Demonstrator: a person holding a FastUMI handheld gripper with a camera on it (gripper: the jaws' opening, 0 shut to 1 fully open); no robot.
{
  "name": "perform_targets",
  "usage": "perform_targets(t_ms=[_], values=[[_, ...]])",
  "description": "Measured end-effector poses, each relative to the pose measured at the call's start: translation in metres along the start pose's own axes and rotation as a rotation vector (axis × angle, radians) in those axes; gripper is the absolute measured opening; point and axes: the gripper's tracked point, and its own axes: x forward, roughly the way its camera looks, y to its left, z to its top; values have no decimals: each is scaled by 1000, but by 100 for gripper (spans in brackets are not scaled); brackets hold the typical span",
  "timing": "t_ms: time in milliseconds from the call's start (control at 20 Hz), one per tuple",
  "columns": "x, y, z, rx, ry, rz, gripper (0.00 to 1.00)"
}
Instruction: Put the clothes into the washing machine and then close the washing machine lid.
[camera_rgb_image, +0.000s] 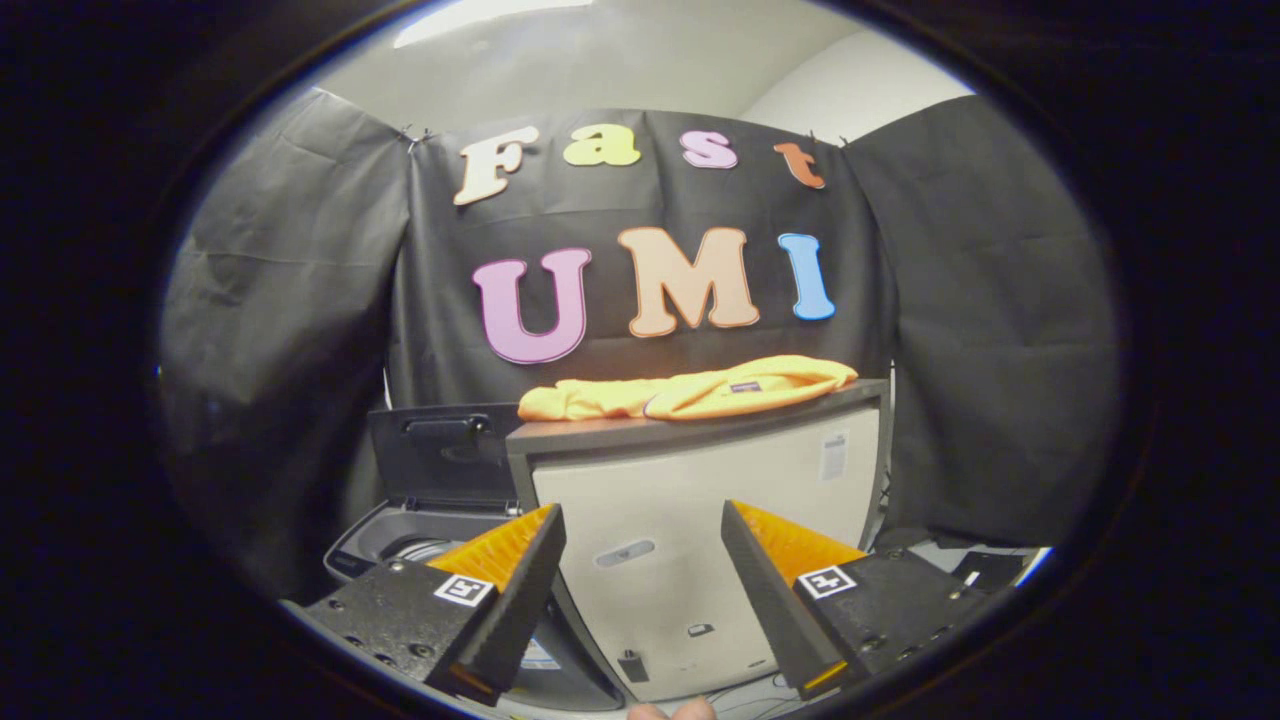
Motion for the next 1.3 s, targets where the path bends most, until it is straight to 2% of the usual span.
perform_targets(t_ms=[300, 850, 1300], values=[[43, -7, 39, -58, 11, -8, 96], [138, -55, 88, -27, 128, -62, 96], [195, -70, 81, -89, 285, -94, 96]])
